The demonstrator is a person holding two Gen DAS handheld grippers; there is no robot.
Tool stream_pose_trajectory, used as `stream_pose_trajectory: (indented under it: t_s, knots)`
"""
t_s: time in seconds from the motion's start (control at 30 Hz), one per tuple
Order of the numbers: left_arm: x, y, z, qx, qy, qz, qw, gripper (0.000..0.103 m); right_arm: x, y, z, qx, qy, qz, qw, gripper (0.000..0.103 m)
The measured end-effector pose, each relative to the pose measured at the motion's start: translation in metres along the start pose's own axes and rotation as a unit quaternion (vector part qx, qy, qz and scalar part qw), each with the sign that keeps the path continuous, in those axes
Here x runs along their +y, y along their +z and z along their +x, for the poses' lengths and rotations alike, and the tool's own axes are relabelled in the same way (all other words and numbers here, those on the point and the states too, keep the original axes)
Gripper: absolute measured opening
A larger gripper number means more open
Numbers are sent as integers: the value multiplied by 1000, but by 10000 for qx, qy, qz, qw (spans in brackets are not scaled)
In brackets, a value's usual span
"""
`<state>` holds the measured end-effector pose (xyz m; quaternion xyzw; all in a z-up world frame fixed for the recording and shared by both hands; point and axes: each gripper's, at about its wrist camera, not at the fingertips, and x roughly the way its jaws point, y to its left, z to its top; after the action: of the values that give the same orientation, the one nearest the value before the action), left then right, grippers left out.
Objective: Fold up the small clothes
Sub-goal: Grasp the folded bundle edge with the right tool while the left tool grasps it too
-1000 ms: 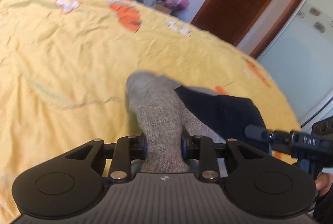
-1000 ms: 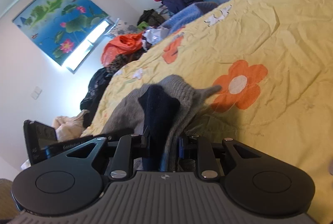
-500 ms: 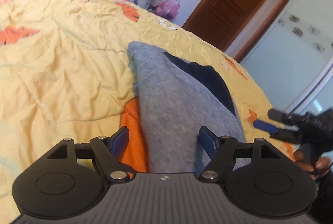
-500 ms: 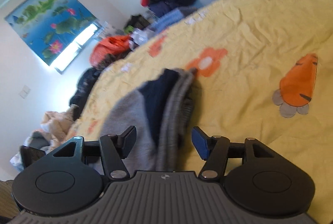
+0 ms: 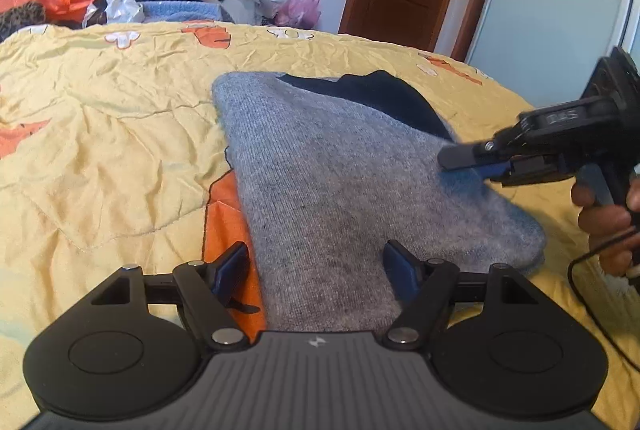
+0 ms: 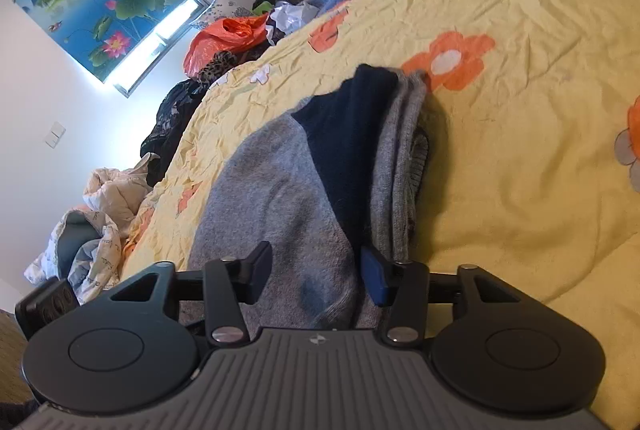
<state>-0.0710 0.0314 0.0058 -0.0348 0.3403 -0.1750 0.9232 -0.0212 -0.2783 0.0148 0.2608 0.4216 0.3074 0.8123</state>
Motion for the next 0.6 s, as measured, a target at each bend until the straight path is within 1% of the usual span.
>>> stream_pose_trajectory:
  t_s: [0.03,0.1,0.13,0.17,0.2,0.23,0.27,0.3,0.33,0.37,0.4,0.5,0.57,0.6]
  knots:
    - [0,0,0,8,8,13,10000,75,0,1,1,53,-26,19,10000,17]
    - [0,0,0,-2,2,3,10000,75,3,3,-10,-248,-281,-280,9989,17]
    - [-1,-1,0,-19,7,27,10000,76,-2,5,-13,-277,-268,-202,9991,16]
    - [-2,-2,1,-26,13,67,10000,76,-12,4,-10,-181,-316,-19,9993,15]
    - [-3,-2,1,-26,27,104,9999,76,-16,2,-8,-85,-329,37,9994,15]
    - [-3,-2,0,-18,25,102,9999,76,-16,-1,-10,-94,-240,52,9997,18]
    - [-2,-1,0,-2,4,73,10000,76,-15,-2,-14,-110,-118,129,9998,24]
    - [0,0,-1,23,-36,23,10000,75,-13,-3,-20,-152,-33,236,9996,33]
    - [2,0,-2,51,-86,-51,9999,75,-12,-4,-28,-225,59,279,9993,51]
    - [5,1,-3,76,-143,-137,9998,75,-10,-5,-36,-333,131,254,9990,57]
    - [8,1,-4,100,-193,-221,9995,75,-7,-7,-43,-364,178,195,9990,61]
    - [11,0,-8,112,-260,-301,9991,75,0,-15,-50,-47,240,35,9997,60]
    - [9,-1,-7,94,-222,-258,9994,75,0,-21,-47,193,166,-29,9997,60]
    - [8,-1,-6,97,-188,-237,9995,75,0,-24,-43,287,77,-46,9995,57]
